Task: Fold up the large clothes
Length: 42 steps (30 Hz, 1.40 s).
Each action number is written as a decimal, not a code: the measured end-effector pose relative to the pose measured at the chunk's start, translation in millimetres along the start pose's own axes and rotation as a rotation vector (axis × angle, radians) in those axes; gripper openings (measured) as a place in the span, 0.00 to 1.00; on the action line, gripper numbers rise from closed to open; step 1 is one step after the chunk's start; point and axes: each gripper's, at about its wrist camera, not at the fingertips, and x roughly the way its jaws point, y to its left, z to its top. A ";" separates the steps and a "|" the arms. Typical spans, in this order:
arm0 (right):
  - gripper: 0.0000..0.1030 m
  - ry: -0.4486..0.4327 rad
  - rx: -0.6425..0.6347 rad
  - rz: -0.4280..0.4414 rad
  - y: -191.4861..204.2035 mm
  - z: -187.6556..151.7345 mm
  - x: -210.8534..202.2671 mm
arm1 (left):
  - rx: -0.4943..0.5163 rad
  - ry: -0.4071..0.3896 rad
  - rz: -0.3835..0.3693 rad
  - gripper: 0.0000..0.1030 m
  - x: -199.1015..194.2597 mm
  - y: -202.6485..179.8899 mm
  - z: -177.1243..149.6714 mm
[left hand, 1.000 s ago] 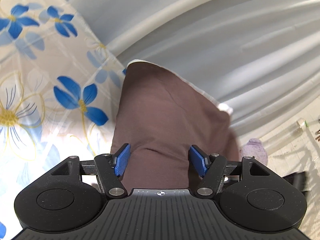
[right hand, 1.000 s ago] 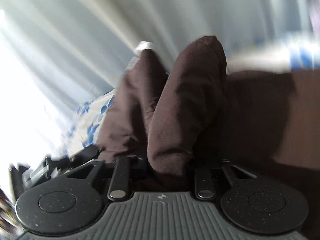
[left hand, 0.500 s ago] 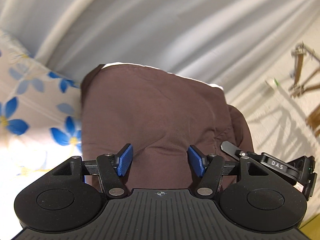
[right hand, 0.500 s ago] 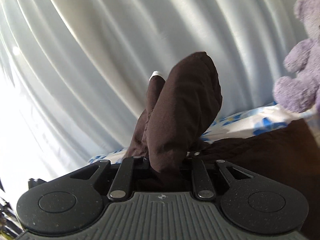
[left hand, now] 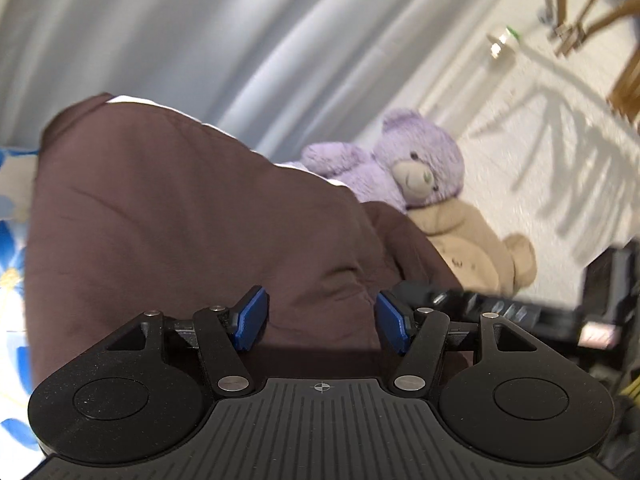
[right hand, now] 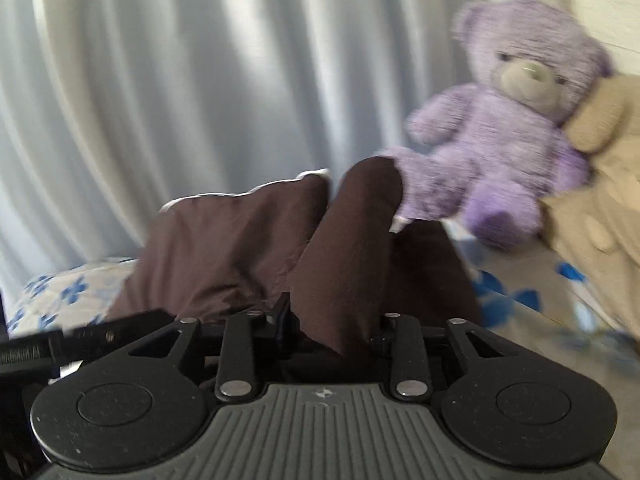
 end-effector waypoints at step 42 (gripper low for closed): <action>0.36 -0.060 0.045 -0.043 18.2 2.9 75.3 | 0.118 -0.108 0.437 0.88 33.0 17.8 13.0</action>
